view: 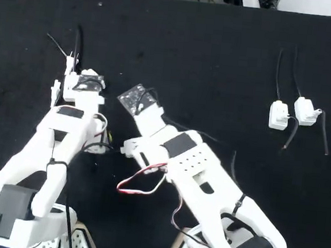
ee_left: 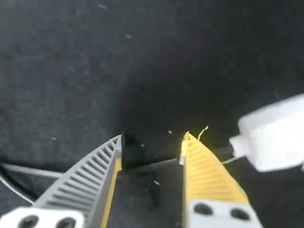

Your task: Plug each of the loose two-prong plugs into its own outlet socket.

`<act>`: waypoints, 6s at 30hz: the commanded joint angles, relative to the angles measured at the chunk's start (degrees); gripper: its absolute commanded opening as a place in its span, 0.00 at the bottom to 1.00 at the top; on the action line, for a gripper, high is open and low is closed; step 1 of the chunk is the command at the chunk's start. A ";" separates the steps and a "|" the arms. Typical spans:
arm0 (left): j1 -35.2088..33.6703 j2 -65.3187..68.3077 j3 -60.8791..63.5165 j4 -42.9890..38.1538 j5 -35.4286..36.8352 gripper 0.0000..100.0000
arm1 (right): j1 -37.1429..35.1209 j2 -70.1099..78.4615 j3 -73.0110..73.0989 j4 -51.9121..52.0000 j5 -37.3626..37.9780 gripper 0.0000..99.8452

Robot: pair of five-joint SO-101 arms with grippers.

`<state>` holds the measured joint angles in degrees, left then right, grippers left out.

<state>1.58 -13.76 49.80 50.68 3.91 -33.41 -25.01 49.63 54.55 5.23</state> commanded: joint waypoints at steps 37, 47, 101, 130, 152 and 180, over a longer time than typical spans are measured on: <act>3.82 -42.73 17.80 -4.40 4.22 0.20 | -9.58 -27.65 26.07 -29.19 -0.53 0.01; 3.82 -42.55 17.80 -4.40 4.22 0.20 | -9.67 -28.09 26.68 -30.15 -0.62 0.01; 0.13 -43.08 17.63 -4.92 4.57 0.20 | -4.57 -27.56 20.97 -20.31 -3.78 0.01; -2.24 -43.08 23.25 -10.55 4.66 0.20 | 4.13 15.52 -38.64 33.32 8.09 0.01; -2.07 -43.08 23.25 -10.55 4.66 0.20 | 7.47 48.66 -71.34 45.45 7.91 0.01; -2.07 -43.08 23.52 -10.55 4.66 0.20 | 4.22 53.58 -70.37 46.59 8.35 0.01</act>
<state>-0.44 -56.04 73.80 41.01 7.87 -28.48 29.41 -20.53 99.21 13.14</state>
